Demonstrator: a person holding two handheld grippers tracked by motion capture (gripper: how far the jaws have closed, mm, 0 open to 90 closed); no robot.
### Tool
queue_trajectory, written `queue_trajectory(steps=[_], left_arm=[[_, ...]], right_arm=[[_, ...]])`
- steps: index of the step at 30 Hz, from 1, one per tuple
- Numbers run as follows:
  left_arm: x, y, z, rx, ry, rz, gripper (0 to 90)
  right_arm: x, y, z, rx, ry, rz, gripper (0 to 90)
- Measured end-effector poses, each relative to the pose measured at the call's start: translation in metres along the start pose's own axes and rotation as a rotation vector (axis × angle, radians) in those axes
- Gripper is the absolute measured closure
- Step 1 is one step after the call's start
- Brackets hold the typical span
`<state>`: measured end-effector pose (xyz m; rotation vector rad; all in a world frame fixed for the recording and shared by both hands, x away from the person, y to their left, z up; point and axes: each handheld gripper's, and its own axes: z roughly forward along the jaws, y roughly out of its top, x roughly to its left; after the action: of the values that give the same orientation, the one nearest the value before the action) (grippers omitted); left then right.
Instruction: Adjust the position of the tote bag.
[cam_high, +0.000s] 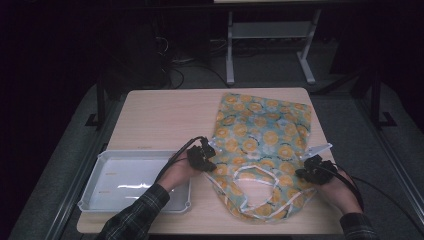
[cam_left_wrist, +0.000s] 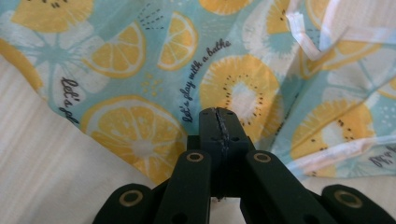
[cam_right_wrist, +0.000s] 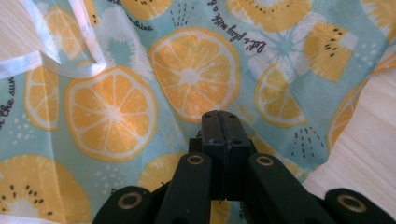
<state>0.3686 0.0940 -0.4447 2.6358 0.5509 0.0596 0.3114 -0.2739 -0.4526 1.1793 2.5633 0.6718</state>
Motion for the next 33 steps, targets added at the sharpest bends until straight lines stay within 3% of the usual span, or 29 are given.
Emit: queue_trajectory(steps=[8,14,19,27,33], left_arm=[[-0.011,-0.005,-0.003,0.02,-0.01,0.01,90.0],[-0.026,-0.008,-0.006,0.052,-0.003,0.042,90.0],[-0.037,-0.017,-0.01,0.057,-0.047,0.034,90.0],[-0.055,-0.026,-0.014,0.075,-0.088,0.063,90.0],[-0.065,-0.037,-0.018,0.08,-0.132,0.064,90.0]], right_arm=[[0.003,0.0,-0.001,0.008,0.016,-0.005,89.7],[0.007,0.0,-0.002,0.014,0.025,-0.028,89.8],[0.014,-0.002,-0.004,0.022,0.031,-0.065,89.7],[0.023,-0.006,-0.007,0.034,0.055,-0.095,89.8],[0.038,-0.011,-0.012,0.051,0.086,-0.128,89.8]])
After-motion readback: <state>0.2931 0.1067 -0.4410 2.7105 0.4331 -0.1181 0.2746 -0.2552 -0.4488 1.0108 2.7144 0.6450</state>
